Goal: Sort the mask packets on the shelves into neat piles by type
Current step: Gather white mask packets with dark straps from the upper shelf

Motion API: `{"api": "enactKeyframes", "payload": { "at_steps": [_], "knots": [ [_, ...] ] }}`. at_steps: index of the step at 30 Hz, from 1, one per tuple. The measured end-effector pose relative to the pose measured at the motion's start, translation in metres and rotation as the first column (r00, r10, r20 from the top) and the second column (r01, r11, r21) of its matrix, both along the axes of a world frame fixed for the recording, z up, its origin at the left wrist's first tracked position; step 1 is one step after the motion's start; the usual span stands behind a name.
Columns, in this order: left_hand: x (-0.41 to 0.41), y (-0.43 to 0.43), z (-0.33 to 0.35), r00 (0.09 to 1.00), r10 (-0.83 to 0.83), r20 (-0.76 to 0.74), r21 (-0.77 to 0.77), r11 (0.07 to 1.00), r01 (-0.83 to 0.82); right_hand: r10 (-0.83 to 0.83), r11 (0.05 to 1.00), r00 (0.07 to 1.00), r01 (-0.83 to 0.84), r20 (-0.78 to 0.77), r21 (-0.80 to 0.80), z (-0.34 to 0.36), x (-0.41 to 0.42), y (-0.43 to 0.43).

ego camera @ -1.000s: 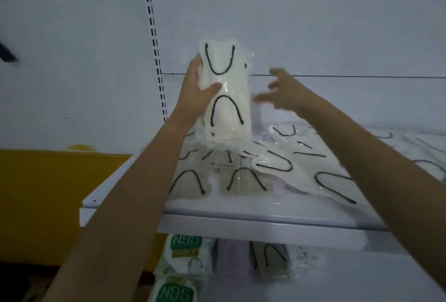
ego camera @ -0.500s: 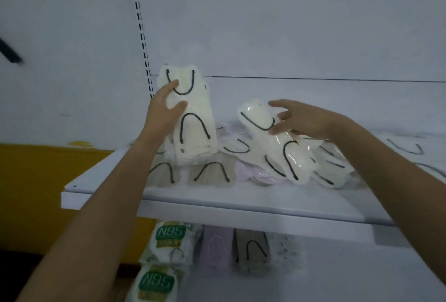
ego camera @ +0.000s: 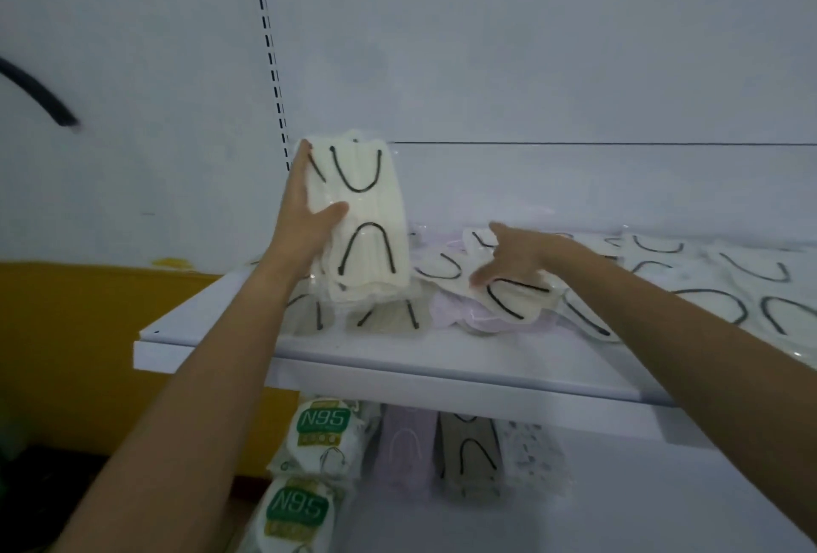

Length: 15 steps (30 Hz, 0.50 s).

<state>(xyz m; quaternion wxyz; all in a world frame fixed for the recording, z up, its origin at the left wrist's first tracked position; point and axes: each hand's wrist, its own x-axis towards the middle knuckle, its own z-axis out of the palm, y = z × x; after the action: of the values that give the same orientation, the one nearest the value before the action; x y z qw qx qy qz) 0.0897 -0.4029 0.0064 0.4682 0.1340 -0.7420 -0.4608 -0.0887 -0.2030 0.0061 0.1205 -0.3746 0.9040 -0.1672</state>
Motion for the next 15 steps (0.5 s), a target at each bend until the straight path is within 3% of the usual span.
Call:
{"api": "enactKeyframes", "payload": {
  "at_steps": [1, 7, 9, 12, 15],
  "knots": [
    [0.004, -0.004, 0.001, 1.0, 0.025, -0.014, 0.01, 1.0, -0.025, 0.001, 1.0, 1.0, -0.001, 0.007, 0.011, -0.007, -0.003, 0.003],
    [0.016, -0.02, 0.01, 0.996, 0.08, -0.033, 0.125, 0.989, -0.075, 0.032, 0.962, 0.997, -0.014, 0.063, -0.273, -0.001, -0.006, 0.001],
    [0.013, -0.019, 0.008, 0.997, 0.07, -0.019, 0.126, 0.99, -0.067, 0.076, 0.879, 0.984, 0.009, 0.159, -0.477, 0.011, -0.007, 0.002],
    [0.003, -0.006, 0.007, 0.999, 0.005, -0.041, 0.186, 0.983, 0.002, 0.224, 0.65, 0.911, 0.125, 0.347, -0.749, 0.033, 0.0, -0.004],
    [-0.015, 0.017, 0.012, 0.993, -0.116, -0.012, 0.226, 0.967, 0.116, 0.225, 0.627, 0.924, 0.105, 0.309, -0.772, 0.039, 0.028, -0.033]
  ]
}}
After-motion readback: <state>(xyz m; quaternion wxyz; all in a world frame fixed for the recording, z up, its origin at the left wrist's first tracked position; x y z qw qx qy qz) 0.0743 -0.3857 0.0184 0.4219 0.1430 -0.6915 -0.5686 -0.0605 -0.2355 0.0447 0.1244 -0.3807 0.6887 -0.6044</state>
